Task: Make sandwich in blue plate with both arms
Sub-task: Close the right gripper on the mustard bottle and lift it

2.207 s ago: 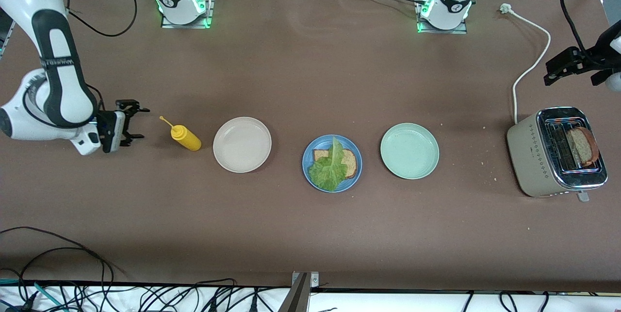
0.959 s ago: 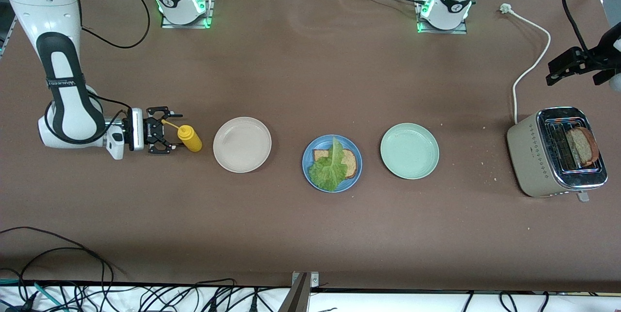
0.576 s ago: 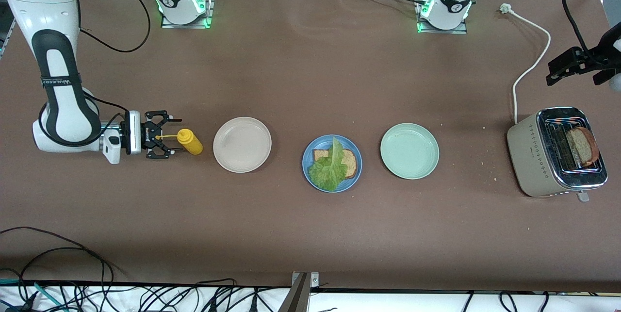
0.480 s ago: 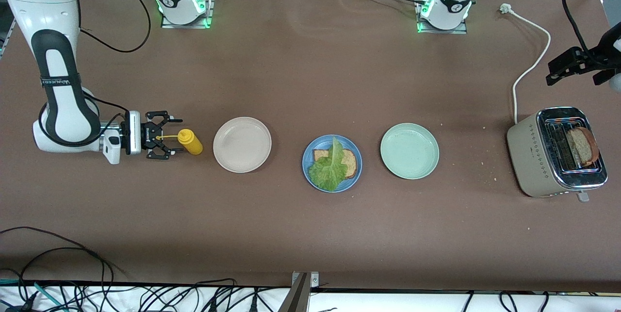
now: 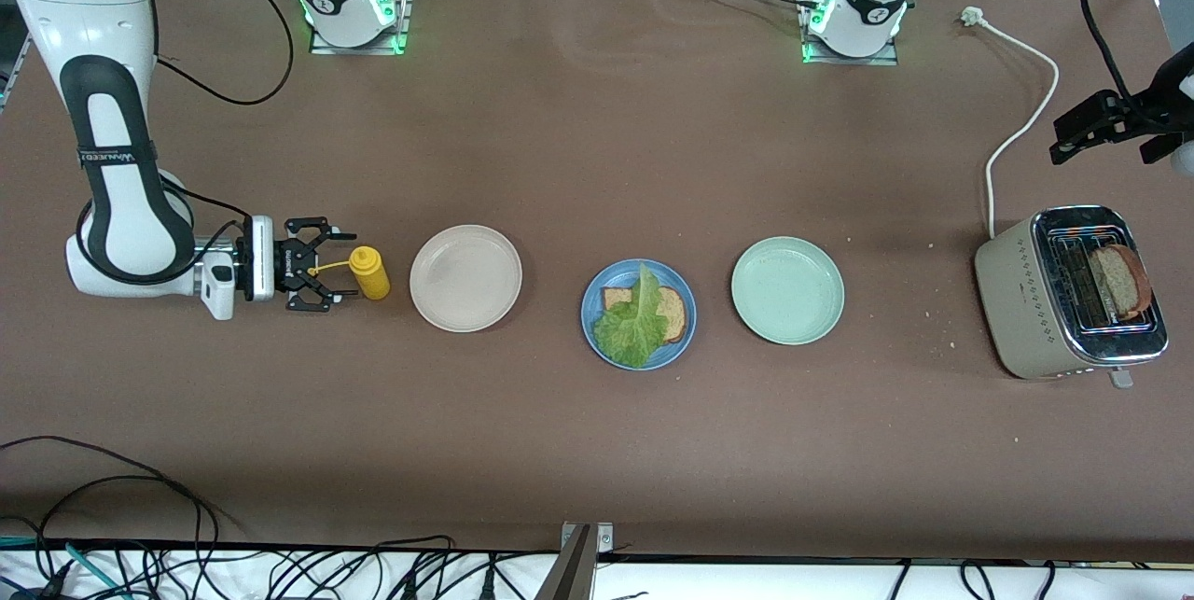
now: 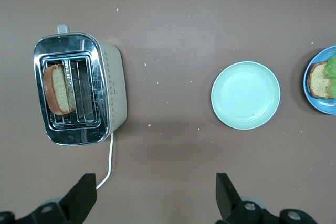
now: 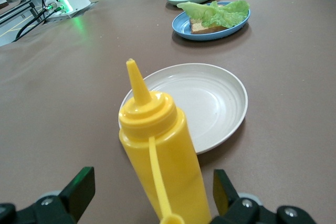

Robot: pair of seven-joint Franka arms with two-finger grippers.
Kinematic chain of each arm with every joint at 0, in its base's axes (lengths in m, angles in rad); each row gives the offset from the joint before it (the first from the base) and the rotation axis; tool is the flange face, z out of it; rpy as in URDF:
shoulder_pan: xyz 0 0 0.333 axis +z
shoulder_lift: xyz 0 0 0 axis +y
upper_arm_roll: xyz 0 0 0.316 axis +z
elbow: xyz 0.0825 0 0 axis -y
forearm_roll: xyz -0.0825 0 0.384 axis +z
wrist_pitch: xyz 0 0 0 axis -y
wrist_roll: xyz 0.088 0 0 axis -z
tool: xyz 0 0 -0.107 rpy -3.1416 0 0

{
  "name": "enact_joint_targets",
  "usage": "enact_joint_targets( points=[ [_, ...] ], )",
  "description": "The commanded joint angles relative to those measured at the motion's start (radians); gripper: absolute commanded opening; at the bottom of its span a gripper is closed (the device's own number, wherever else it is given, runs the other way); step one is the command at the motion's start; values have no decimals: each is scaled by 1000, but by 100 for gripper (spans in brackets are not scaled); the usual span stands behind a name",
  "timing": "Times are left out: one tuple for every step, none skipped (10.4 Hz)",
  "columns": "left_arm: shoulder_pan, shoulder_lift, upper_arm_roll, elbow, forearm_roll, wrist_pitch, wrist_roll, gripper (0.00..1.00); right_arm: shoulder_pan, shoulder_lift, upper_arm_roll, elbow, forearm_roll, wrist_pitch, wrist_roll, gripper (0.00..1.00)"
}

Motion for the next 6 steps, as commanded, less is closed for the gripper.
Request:
enact_joint_targets(
  points=[
    [9,2,-8,13,18,-13,-7,100,-5,15,1,12,22,-7,-30,100],
    [9,2,-8,11,18,-13,-7,100,-7,26,-3,12,22,-5,-36,100],
    [9,2,-8,11,18,-13,-7,100,-10,36,-17,15,22,-4,-38,100],
    [7,2,-8,11,18,-13,-7,100,-13,42,-28,15,22,-4,-51,100],
    [7,2,-8,11,18,-13,-7,100,-20,44,-30,15,22,-4,-57,100],
    [9,2,-8,13,16,-13,-7,100,-24,47,-36,15,20,-4,-59,100]
  ],
)
